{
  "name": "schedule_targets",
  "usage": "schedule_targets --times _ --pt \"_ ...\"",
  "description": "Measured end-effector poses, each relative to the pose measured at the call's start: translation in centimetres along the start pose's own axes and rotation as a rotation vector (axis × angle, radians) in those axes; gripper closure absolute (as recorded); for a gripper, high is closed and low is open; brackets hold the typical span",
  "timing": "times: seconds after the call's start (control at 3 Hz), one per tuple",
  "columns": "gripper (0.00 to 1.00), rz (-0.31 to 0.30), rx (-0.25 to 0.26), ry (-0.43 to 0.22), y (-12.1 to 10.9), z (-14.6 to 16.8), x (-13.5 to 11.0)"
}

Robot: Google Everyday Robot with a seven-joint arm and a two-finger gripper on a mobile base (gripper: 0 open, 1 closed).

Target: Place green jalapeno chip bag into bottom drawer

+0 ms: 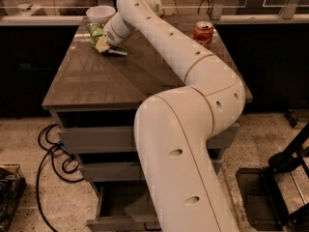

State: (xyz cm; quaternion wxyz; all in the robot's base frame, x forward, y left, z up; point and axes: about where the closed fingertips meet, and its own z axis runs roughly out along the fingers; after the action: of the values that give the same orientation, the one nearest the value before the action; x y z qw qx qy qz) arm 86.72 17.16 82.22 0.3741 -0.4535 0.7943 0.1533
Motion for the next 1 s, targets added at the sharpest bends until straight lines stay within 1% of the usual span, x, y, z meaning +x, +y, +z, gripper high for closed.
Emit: schedule_targets --times 0.33,0.67,1.0 --pt "1.0 -0.019 0.017 0.007 0.1 -0.7 -0.7" --pt "1.0 -0.045 0.058 0.0 0.3 -3.3 -1.8" --pt "1.0 -0.084 0.098 -0.026 1.8 -8.2 -2.3"
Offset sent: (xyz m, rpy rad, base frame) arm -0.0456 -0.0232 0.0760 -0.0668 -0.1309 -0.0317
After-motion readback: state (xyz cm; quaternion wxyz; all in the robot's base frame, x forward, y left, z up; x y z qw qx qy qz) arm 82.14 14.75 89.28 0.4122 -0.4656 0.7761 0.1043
